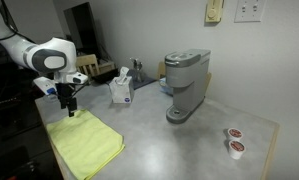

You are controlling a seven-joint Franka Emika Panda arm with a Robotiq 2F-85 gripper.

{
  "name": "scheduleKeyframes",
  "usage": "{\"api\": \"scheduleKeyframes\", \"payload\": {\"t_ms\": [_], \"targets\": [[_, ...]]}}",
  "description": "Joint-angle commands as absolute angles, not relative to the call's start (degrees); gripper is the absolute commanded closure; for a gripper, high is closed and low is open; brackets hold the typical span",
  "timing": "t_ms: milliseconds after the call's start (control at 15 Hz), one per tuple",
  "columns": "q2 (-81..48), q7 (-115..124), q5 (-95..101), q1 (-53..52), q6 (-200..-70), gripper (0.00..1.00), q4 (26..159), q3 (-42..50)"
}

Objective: Unfold the yellow towel from right to left, fold the yellow towel from left to right

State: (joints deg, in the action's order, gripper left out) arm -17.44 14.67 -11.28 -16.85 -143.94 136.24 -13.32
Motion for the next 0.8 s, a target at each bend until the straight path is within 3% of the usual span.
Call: {"api": "scheduleKeyframes", "payload": {"t_ms": [0,733], "targets": [[-19.3,19.0,-6.5,-18.8,-141.1,0.00,133.5,-12.1],[-25.0,24.9,1.6,-23.3,-134.2,0.00,125.9,-11.4]]}}
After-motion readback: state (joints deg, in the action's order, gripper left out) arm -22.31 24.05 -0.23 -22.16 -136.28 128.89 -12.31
